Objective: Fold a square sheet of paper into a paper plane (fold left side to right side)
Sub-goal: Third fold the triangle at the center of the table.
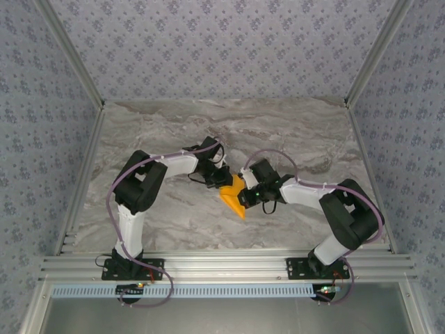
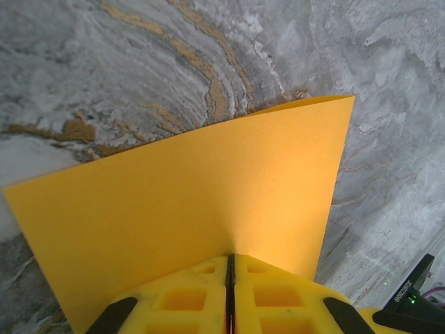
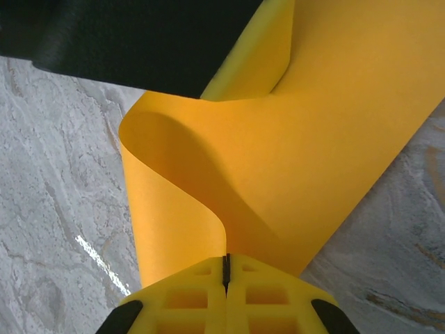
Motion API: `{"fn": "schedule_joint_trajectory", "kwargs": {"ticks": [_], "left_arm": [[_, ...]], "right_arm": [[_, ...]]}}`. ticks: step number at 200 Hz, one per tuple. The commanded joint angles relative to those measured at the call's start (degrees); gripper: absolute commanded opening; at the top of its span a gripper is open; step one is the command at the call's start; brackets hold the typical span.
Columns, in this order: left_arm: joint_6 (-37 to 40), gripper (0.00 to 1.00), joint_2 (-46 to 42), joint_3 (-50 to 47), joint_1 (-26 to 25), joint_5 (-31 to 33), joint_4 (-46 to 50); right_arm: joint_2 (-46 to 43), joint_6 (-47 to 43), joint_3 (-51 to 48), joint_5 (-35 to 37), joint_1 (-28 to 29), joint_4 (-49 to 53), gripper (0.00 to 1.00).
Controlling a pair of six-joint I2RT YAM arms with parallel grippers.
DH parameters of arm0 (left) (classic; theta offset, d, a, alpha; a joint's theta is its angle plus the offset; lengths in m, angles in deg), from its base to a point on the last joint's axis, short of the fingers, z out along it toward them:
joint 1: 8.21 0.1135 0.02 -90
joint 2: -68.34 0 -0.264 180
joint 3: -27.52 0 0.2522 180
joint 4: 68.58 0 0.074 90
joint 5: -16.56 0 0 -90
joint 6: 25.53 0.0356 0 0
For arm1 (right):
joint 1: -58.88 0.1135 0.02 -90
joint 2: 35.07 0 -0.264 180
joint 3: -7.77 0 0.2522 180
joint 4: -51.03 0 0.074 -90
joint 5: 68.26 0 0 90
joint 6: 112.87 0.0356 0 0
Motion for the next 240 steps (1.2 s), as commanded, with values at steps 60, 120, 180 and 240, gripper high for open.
{"fn": "schedule_joint_trajectory", "kwargs": {"ticks": [60,120,180,240], "left_arm": [[0.41,0.08,2.59,-0.76,-0.93,1.57,2.41],[0.35,0.09,2.58,-0.9,-1.05,1.5,2.18],[0.35,0.09,2.59,-0.97,-1.03,1.51,2.15],[0.26,0.08,2.59,-1.1,-1.03,1.5,2.11]], "right_arm": [[1.39,1.09,1.75,1.82,-0.5,1.95,0.04],[1.9,0.41,2.42,2.36,-0.45,3.1,0.04],[1.62,0.74,3.0,2.05,-0.49,3.05,0.04],[1.96,0.45,3.52,2.34,-0.5,3.79,0.04]]}}
